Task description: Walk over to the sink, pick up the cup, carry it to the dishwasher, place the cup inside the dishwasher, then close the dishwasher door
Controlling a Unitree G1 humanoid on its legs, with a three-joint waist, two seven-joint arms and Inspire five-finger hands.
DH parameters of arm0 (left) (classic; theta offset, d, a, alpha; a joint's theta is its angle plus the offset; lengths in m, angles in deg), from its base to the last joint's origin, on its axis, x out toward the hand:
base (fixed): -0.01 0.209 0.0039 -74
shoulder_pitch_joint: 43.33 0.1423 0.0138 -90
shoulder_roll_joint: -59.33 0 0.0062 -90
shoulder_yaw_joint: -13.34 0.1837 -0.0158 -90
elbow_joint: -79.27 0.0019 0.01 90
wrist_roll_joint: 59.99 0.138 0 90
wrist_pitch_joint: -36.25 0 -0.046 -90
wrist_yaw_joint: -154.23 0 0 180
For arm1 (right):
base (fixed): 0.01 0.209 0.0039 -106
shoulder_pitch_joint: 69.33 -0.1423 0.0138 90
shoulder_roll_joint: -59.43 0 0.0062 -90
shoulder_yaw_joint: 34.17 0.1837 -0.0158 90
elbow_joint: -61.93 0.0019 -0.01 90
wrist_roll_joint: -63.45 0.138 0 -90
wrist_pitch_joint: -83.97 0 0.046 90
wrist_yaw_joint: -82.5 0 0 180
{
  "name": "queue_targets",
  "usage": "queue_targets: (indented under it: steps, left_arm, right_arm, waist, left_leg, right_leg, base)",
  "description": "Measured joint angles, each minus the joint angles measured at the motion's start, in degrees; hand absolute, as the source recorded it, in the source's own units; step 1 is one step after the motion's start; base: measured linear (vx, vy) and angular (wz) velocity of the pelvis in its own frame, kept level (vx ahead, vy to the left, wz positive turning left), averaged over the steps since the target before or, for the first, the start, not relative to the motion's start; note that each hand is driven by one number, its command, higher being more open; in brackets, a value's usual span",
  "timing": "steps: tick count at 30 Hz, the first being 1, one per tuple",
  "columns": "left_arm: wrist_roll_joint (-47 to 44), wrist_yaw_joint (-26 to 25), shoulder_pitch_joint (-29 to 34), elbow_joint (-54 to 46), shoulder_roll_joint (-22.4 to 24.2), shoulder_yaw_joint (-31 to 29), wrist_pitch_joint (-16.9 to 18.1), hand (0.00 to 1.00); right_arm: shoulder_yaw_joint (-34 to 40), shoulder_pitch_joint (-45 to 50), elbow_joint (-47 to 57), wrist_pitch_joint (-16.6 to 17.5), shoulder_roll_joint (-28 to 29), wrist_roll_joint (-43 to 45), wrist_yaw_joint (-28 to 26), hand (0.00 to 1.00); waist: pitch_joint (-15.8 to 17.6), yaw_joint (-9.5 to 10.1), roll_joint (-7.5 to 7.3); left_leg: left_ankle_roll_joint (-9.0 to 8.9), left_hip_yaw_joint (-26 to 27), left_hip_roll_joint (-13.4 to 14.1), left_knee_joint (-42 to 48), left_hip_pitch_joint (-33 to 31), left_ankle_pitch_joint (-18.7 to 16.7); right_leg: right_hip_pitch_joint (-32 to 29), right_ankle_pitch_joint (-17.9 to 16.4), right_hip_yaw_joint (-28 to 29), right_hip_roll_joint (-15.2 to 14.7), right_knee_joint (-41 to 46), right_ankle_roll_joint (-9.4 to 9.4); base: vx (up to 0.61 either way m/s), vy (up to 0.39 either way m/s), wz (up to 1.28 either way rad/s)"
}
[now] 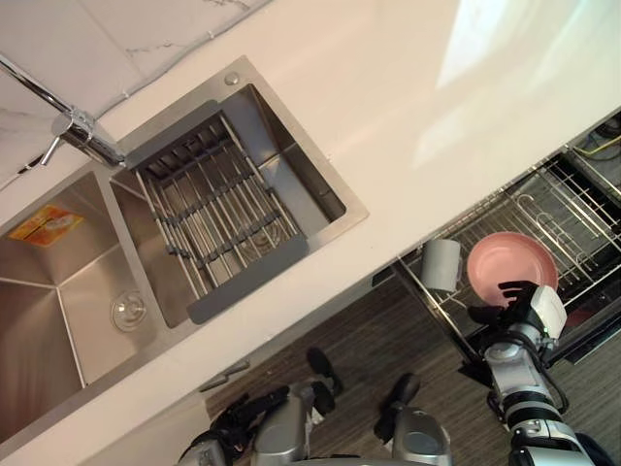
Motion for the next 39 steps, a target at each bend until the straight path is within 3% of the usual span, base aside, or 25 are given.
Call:
queue_targets:
  steps: [3, 7, 10, 12, 14, 15, 17, 19, 20, 23, 27, 29, 34, 35, 39]
  left_arm:
    - [0.0, -0.19, 0.01, 0.05, 0.04, -0.21, -0.27, 1.0]
    - [0.1, -0.9, 0.17, 1.4, 0.16, -2.41, -0.74, 1.0]
    - [0.25, -1.34, 0.38, 1.96, 0.2, -4.99, -1.48, 1.0]
    - [0.23, -2.01, 0.65, 2.63, 0.16, -6.59, -1.58, 1.0]
    - [0.22, -2.8, 0.69, 4.31, 0.13, -8.81, -1.67, 1.0]
    - [0.22, -3.1, 0.69, 4.44, 0.13, -9.2, -1.75, 1.0]
    - [0.19, -3.71, 0.77, 5.8, 0.14, -10.29, -1.74, 1.0]
    - [0.21, -4.12, 1.01, 6.15, -0.06, -10.33, -1.73, 1.0]
    - [0.19, -4.41, 1.17, 6.37, 0.09, -10.25, -1.73, 1.0]
    - [0.13, -5.18, 2.14, 6.58, 0.34, -10.15, -1.77, 1.0]
    - [-0.38, -7.21, 3.05, 6.62, 1.14, -9.51, -1.85, 1.0]
    - [-1.06, -8.08, 3.11, 6.62, 1.54, -8.86, -1.87, 1.0]
    - [-1.04, -8.62, 3.15, 6.45, 1.61, -7.76, -1.77, 1.0]
    - [-1.05, -8.59, 3.56, 6.53, 1.69, -7.66, -1.61, 1.0]
    - [-1.07, -8.16, 4.97, 6.45, 2.11, -7.99, 0.48, 1.0]
  right_arm:
    - [2.65, 2.7, 6.24, 0.55, 1.83, 4.66, -1.27, 1.0]
    - [6.88, 7.45, 21.21, 1.45, 4.96, 9.04, -4.33, 1.0]
    - [12.87, 11.1, 36.18, 5.29, 6.57, 14.25, -5.14, 1.0]
    - [17.52, 12.28, 42.5, 10.11, 7.45, 18.99, -5.08, 1.0]
    - [23.04, 13.23, 46.59, 17.42, 7.96, 24.59, -4.78, 1.0]
    - [24.51, 13.57, 46.88, 19.06, 8.1, 25.18, -4.61, 1.0]
    - [30.1, 16.91, 45.93, 23.88, 9.0, 28.43, -4.2, 1.0]
    - [33.71, 20.27, 42.43, 26.54, 10.28, 32.11, -4.63, 1.0]
    - [35.83, 22.58, 38.54, 28.1, 11.19, 38.4, -6.69, 1.0]
    - [38.49, 25.94, 28.74, 28.43, 14.46, 52.68, -12.96, 1.0]
    - [37.18, 29.65, 20.91, 26.5, 22.41, 64.7, -21.43, 1.0]
    - [31.89, 30.37, 18.88, 25.18, 24.46, 66.64, -23.93, 1.0]
    - [15.75, 26.12, 15.5, 24.62, 24.11, 64.4, -28.01, 1.0]
    - [14.93, 24.35, 13.14, 25.73, 24.7, 62.64, -25.81, 1.0]
    - [14.2, 23.09, 8.37, 26.09, 20.75, 62.71, -26.81, 1.0]
  waist:
    - [-0.1, 0.3, -0.21]
    - [-1.07, -0.2, -1.85]
    - [-1.71, -0.51, -3.24]
    - [-2.4, -1.25, -4.15]
    - [-3.84, -2.09, -5.47]
    - [-4.03, -2.18, -5.79]
    - [-5.27, -2.82, -7.21]
    - [-6.21, -3.56, -8.05]
    - [-6.95, -3.8, -8.31]
    - [-8.3, -4.93, -8.3]
    - [-9.06, -5.98, -7.52]
    - [-9.39, -5.54, -6.97]
    - [-9.79, -2.37, -6.53]
    - [-10.0, -1.41, -6.32]
    - [-9.91, -0.25, -6.49]
  left_leg:
    - [0.0, 0.04, -0.01, -0.02, 0.66, 0.01]
    - [-0.02, 1.44, 0.31, -0.46, 2.43, -0.08]
    - [-0.17, 2.71, 2.16, 2.81, 2.99, -2.05]
    - [-0.33, 2.98, 3.92, 6.29, 3.05, -3.94]
    - [-0.56, 3.91, 5.7, 9.28, 3.61, -5.7]
    - [-0.71, 4.15, 6.08, 9.75, 3.94, -6.08]
    - [-1.03, 4.99, 6.93, 10.64, 5.02, -6.98]
    - [-1.34, 5.71, 7.06, 10.63, 5.48, -7.27]
    - [-1.44, 6.27, 7.02, 10.36, 6.03, -7.45]
    - [-1.72, 7.29, 6.42, 9.09, 7.57, -7.35]
    - [-1.85, 7.56, 4.64, 5.28, 8.99, -5.32]
    - [-1.7, 6.84, 3.13, 2.1, 9.31, -3.64]
    - [-1.52, 3.17, -0.18, -6.23, 10.34, 1.99]
    - [-1.53, 1.99, -0.9, -8.39, 10.74, 3.34]
    - [-1.44, -0.88, -2.56, -12.66, 11.59, 6.02]
  right_leg:
    - [0.61, 0.07, 0.07, -0.03, 0.02, -0.08]
    - [1.22, 0.03, 1.62, 0.08, 0.0, -0.13]
    - [2.24, -0.07, 3.1, 0.74, -0.05, -0.28]
    - [3.32, -0.24, 3.73, 1.37, -0.07, -0.42]
    - [4.13, -0.54, 5.09, 1.97, 0.01, -0.54]
    - [4.4, -0.58, 5.48, 2.1, 0.02, -0.56]
    - [5.14, -0.97, 6.59, 2.36, 0.14, -0.45]
    - [5.38, -1.34, 7.1, 2.37, 0.15, -0.16]
    - [5.44, -1.49, 7.58, 2.31, 0.27, -0.29]
    - [5.55, -1.73, 8.79, 2.07, 0.79, -0.24]
    - [5.57, -1.96, 8.81, 1.59, 1.03, -0.21]
    - [5.5, -2.33, 7.67, 1.25, 1.03, -0.54]
    - [5.64, -3.3, 3.42, 0.34, 2.32, -0.17]
    - [5.71, -3.68, 2.08, 0.11, 3.23, -0.47]
    - [6.05, -4.73, -0.81, -0.52, 5.03, -0.23]
  base:
    - [-0.02, 0.086, -0.02]
    - [0.0, 0.055, -0.22]
    - [0.0, 0.015, -0.26]
    - [0.0, 0.009, -0.2]
    - [-0.02, 0.021, -0.3]
    - [-0.04, 0.033, -0.31]
    - [-0.04, 0.038, -0.25]
    - [-0.04, 0.037, -0.2]
    - [-0.03, 0.038, -0.2]
    - [0.0, 0.04, -0.21]
    - [-0.02, 0.03, 0.0]
    - [-0.06, 0.021, 0.29]
    - [-0.02, 0.032, 0.44]
    - [0.03, 0.022, 0.64]
    - [0.04, 0.03, 0.44]
